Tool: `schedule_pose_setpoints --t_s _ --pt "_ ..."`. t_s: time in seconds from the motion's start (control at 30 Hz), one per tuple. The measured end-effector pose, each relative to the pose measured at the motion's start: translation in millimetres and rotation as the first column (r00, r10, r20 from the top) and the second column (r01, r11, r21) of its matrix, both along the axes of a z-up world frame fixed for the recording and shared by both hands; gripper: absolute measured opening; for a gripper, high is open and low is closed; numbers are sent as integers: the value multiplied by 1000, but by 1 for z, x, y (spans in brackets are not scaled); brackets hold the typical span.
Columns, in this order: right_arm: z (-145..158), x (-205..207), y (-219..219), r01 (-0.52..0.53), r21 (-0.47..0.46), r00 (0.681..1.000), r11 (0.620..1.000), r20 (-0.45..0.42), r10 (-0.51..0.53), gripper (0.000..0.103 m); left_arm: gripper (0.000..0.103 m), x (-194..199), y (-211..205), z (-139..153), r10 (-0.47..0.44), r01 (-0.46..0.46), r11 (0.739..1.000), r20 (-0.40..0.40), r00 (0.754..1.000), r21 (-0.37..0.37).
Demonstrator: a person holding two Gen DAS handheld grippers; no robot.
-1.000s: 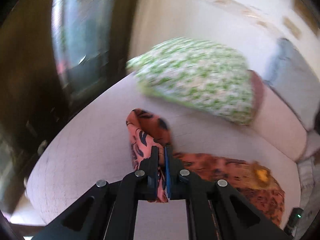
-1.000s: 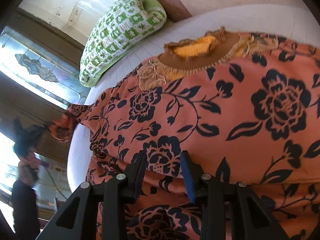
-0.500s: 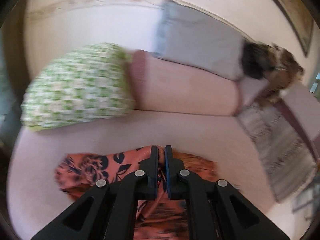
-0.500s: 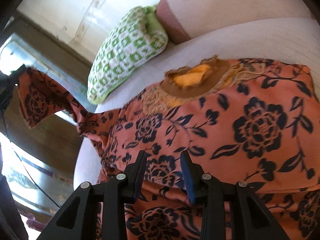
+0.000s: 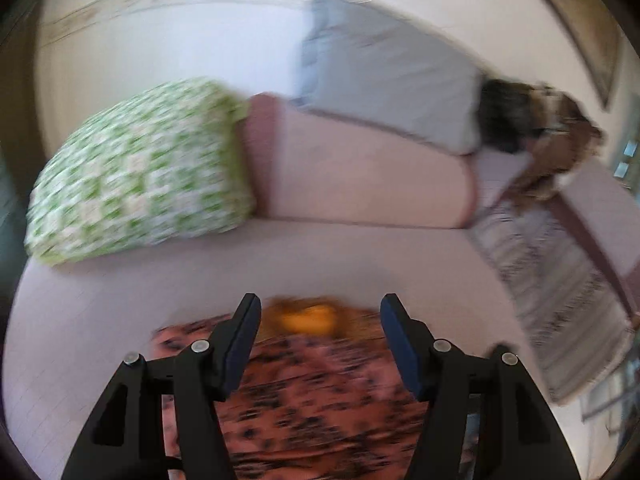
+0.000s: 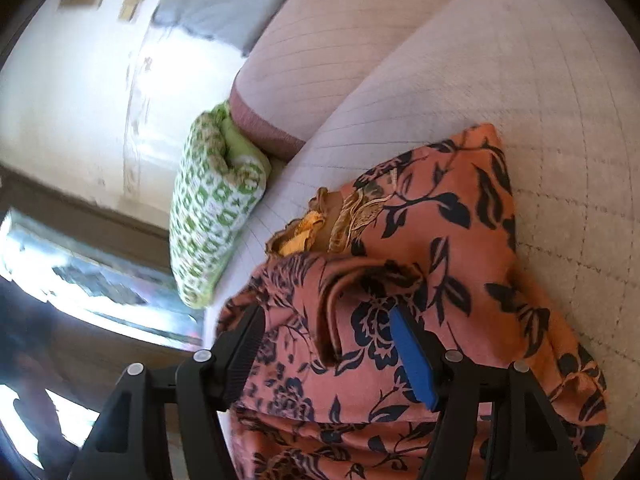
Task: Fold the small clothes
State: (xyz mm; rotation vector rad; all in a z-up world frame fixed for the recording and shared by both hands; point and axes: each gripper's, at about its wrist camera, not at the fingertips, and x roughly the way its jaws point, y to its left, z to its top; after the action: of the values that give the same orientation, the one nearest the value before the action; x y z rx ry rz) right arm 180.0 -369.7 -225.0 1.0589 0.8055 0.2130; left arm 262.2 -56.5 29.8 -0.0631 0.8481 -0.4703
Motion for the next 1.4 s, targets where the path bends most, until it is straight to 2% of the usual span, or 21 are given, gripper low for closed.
schedule_pose_setpoints --t_s 0.1,0.2,0.3,0.37,0.4,0.43,0.5,0.53,0.57,0.63,0.7,0.73,0.8,0.87,0.9,0.97,1.07,1.13,1.27,1.4 --pt "-6 1 -6 20 58 999 998 -31 -18 69 63 14 47 -46 113 -109 991 -50 992 75" --pt "-11 5 -2 22 38 997 999 -70 -19 71 62 20 87 -93 190 -175 977 -124 974 120" --pt "-14 10 3 31 24 997 999 -74 -29 71 60 21 107 -127 224 -201 968 -162 961 147" --pt "-15 16 11 16 26 997 1000 -70 -14 71 50 17 110 -140 219 -193 968 -165 962 157" --pt "-15 22 18 -4 8 997 1000 -74 4 70 50 17 108 -149 210 -182 969 -172 963 165" --pt "-14 26 24 -20 -17 997 1000 -80 19 65 50 17 105 -154 203 -174 970 -177 963 170" --pt "-14 34 37 -65 -91 995 994 -87 57 40 50 15 96 -165 181 -148 972 -182 967 180" --pt "-14 36 42 -78 -130 993 988 -96 65 22 50 15 93 -168 174 -140 972 -181 968 186" --pt "-12 38 46 -82 -185 993 979 -105 63 15 50 16 87 -172 169 -134 971 -176 970 198" --pt "-8 38 48 -86 -220 994 972 -90 68 8 50 17 77 -181 160 -120 966 -165 973 229" --pt "12 33 42 -44 -255 999 966 -19 41 7 50 20 68 -188 158 -113 956 -149 976 270" --pt "28 27 36 4 -277 998 961 55 12 7 50 23 65 -193 157 -112 951 -138 978 288" --pt "66 8 17 124 -296 968 947 245 -50 7 52 25 60 -200 143 -98 948 -130 981 302" --pt "84 -7 4 176 -307 932 935 359 -58 7 47 22 53 -207 109 -65 945 -123 986 320" --pt "82 -5 1 157 -332 942 930 333 -40 7 42 20 48 -208 94 -53 936 -104 990 349" --pt "58 5 -7 121 -362 980 924 190 -54 7 15 13 38 -210 30 8 929 -99 995 370" --pt "18 12 -29 60 -245 998 968 7 -60 7 8 -4 25 -207 -48 70 902 -62 997 426" --pt "15 9 -33 34 -231 999 972 -29 -42 7 6 -16 26 -204 -85 109 904 -75 994 414" --pt "19 -7 -39 -13 -256 999 967 -45 2 7 4 -38 48 -191 -121 145 925 -89 989 351" --pt "1 -20 -59 -54 -238 990 970 -137 21 11 4 -65 68 -187 -145 174 937 -119 982 302"
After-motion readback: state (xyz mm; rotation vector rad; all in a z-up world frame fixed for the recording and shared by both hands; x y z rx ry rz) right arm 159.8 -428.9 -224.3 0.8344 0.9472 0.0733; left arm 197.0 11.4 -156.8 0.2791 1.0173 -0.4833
